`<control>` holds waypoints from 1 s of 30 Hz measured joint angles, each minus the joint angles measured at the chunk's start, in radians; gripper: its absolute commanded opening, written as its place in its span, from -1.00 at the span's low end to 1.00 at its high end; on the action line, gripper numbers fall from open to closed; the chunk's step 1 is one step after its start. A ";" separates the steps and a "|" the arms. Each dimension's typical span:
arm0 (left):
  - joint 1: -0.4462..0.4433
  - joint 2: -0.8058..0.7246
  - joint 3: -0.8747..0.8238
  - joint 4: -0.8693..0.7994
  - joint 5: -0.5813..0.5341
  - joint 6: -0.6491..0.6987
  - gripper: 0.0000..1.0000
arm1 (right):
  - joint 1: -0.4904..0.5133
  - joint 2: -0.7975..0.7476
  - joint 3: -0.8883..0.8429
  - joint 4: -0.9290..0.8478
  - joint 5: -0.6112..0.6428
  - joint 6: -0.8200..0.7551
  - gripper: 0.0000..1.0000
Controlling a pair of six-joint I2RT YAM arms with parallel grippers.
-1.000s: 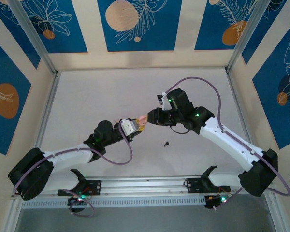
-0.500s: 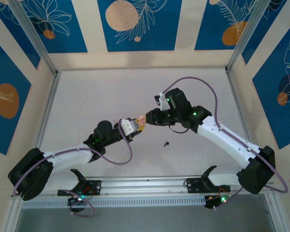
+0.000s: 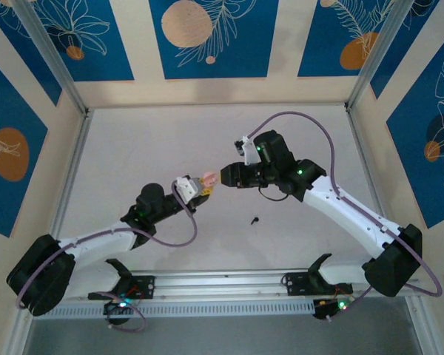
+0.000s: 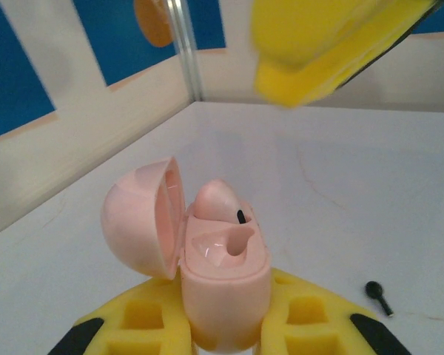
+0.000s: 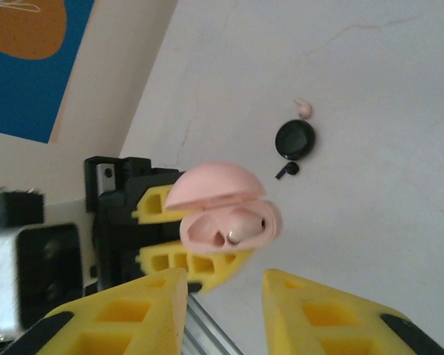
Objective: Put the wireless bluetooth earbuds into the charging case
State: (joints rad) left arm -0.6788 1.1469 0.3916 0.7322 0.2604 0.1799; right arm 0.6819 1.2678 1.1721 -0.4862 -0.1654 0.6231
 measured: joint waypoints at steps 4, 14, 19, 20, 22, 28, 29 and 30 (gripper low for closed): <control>0.062 -0.034 -0.015 -0.026 0.000 -0.048 -0.85 | -0.002 0.019 0.031 0.007 -0.004 -0.015 -0.29; 0.230 -0.116 -0.033 -0.124 -0.009 -0.209 -0.86 | 0.013 0.151 0.118 -0.007 -0.006 -0.046 -0.28; 0.297 -0.142 -0.044 -0.175 -0.034 -0.290 -0.85 | 0.045 0.243 0.185 -0.028 0.005 -0.059 -0.28; 0.311 -0.146 -0.047 -0.185 -0.040 -0.308 -0.85 | 0.052 0.265 0.200 -0.032 0.008 -0.063 -0.28; 0.335 -0.156 -0.049 -0.206 -0.056 -0.336 -0.86 | 0.064 0.310 0.227 -0.034 0.008 -0.071 -0.28; 0.414 -0.190 -0.050 -0.298 -0.105 -0.413 -0.86 | 0.085 0.455 0.311 -0.038 0.004 -0.112 -0.26; 0.428 -0.192 -0.050 -0.310 -0.107 -0.423 -0.86 | 0.085 0.483 0.331 -0.040 0.002 -0.125 -0.25; 0.443 -0.193 -0.051 -0.322 -0.111 -0.436 -0.86 | 0.085 0.512 0.353 -0.042 -0.002 -0.140 -0.25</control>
State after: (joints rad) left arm -0.2363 0.9539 0.3405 0.4107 0.1493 -0.2565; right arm 0.7666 1.7794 1.5253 -0.5282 -0.1669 0.4835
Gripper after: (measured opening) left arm 0.167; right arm 0.371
